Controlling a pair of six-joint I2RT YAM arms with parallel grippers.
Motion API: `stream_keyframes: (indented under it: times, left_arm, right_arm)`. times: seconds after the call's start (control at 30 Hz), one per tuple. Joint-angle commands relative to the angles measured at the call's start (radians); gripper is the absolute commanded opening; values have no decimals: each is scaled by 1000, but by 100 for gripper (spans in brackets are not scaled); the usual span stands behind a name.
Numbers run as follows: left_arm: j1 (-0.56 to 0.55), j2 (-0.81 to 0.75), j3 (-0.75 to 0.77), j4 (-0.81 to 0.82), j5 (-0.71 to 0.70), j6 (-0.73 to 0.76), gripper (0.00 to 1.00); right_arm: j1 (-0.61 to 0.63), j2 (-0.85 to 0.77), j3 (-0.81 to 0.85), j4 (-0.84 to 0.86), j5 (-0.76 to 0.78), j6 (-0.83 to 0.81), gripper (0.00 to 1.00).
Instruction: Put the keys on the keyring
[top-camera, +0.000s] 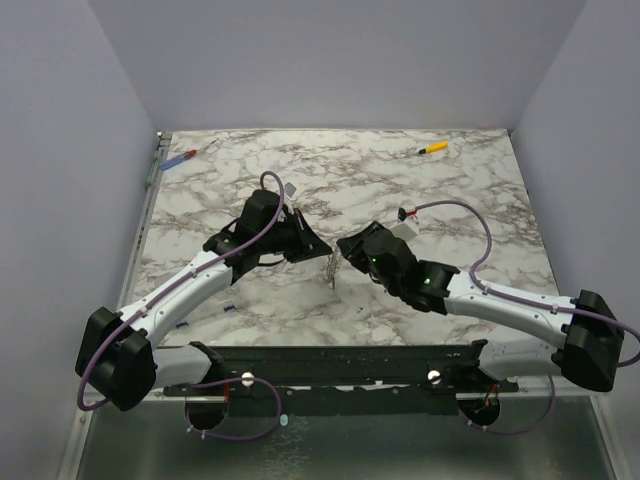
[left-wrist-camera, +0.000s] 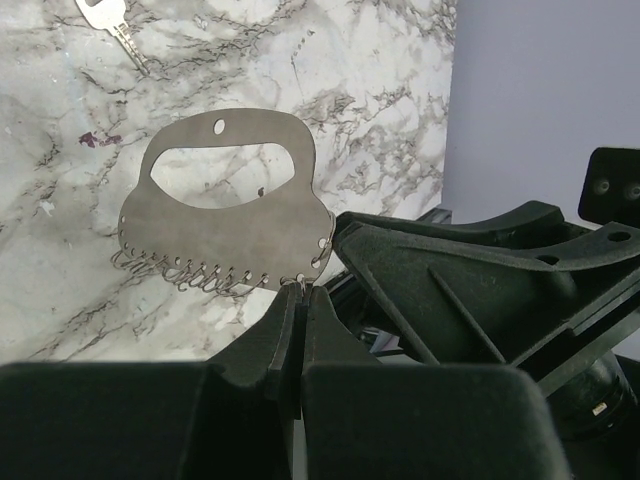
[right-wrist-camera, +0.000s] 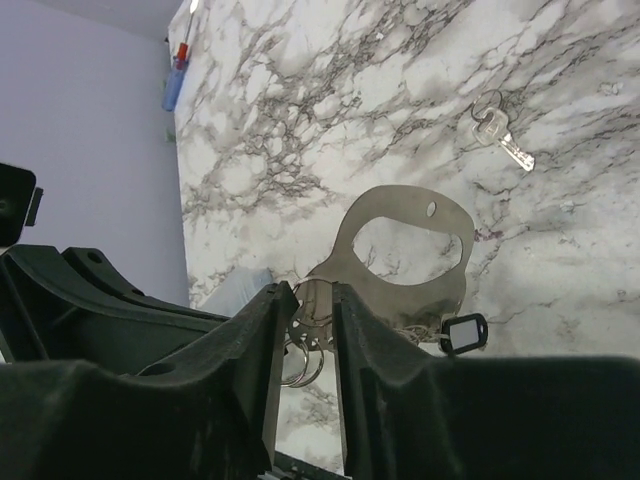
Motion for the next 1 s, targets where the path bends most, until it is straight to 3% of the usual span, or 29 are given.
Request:
stream_keyframes:
  times: [0.0,0.13,0.23,0.37,0.7,0.9,0.97]
  left_arm:
    - [-8,-9,13,23,38,18,0]
    - [-8,-5,18,23,39,24,0]
    - [-8,-1,19,24,41,29,0]
    - [-8,5,28,25,44,31,0]
    - [-8,16,45,25,59,31,0]
    - [-9,20,58,24,61,29,0]
    - [-9,22,63,25,60,26,0]
  right_arm:
    - [-11,-34,-34,109,21,-150,36]
    - [-12,-41,-34,125,-12,-221,49]
    - [-13,-64,-52,135,-17,-251,54]
    - [-20,-88,-88,190,-69,-318,54]
    - [-23,-227,-178,255,-228,-665,55]
    - [-39,-347,-304,343,-305,-741,50]
    - [-81,-369,-363,420,-413,-731,50]
